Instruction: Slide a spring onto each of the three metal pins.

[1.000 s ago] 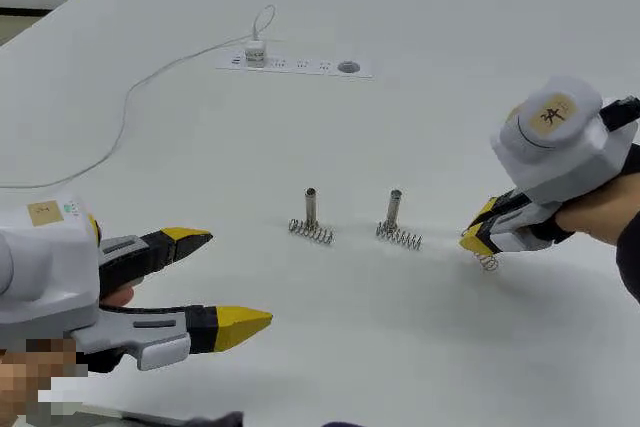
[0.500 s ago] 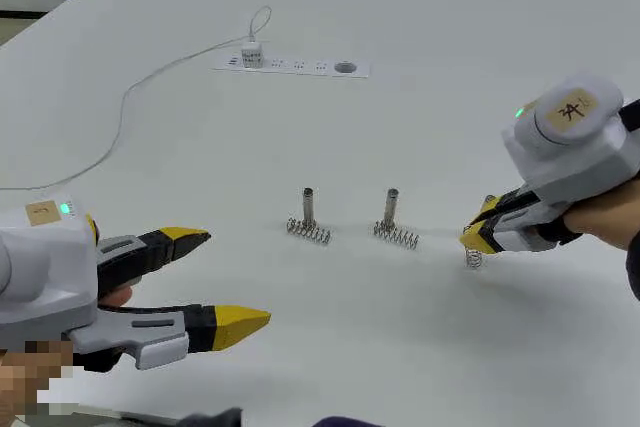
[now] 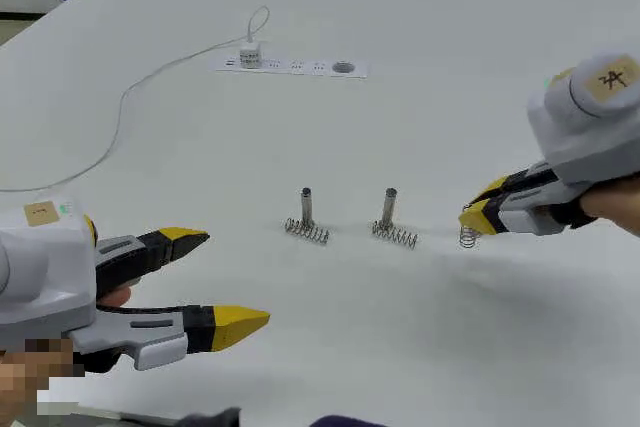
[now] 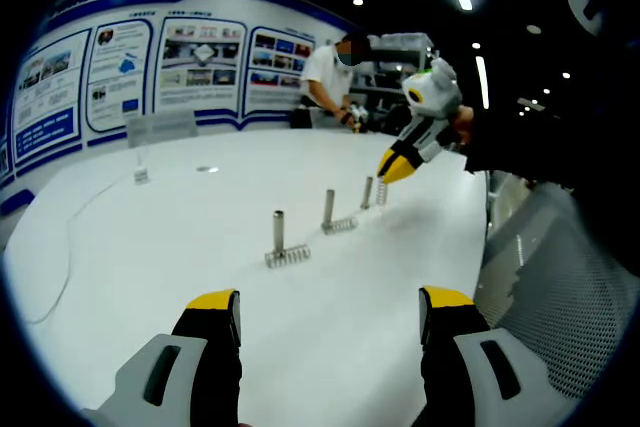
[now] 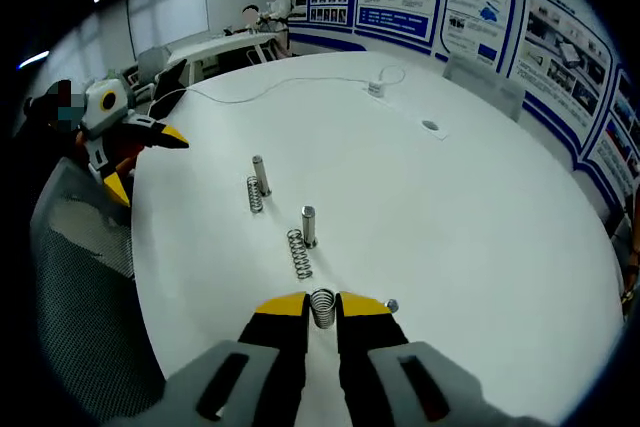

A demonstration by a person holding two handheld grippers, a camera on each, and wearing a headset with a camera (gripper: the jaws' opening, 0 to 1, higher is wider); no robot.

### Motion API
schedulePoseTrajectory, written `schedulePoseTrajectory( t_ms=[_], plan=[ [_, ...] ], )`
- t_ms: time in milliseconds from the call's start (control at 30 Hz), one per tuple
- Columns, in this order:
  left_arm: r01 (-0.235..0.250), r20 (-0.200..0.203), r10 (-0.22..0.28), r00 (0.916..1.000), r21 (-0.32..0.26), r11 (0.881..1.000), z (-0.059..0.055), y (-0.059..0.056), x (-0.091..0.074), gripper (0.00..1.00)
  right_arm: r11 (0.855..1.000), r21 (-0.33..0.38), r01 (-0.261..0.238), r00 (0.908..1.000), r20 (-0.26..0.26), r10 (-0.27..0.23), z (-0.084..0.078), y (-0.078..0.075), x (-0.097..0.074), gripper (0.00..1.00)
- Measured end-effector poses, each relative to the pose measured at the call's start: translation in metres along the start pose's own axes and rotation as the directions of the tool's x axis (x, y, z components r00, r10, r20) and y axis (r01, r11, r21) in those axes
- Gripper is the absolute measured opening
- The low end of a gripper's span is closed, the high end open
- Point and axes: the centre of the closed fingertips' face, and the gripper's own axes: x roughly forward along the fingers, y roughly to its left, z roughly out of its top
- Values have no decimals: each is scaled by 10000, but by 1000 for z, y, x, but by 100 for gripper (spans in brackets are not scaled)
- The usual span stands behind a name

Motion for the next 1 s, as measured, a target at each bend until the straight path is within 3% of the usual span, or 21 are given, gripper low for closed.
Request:
schedulePoseTrajectory(
  t_ms=[233,500,700,1000],
  plan=[
    [-1,7,1,10000,15,10000,0,0,0,74,9989,234,404,9973,603,-418,16,-13,-17,12],
    [-8,27,8,10000,9,10000,1,0,0,74,9949,534,861,9913,947,-909,22,-30,-28,12],
    [-19,15,19,10000,-4,10000,0,0,0,74,9903,785,1147,9869,1048,-1226,22,-41,-29,12],
    [-15,-22,14,10000,-16,10000,-1,0,0,74,9865,1151,1165,9868,994,-1281,13,-48,-19,12]
  ],
)
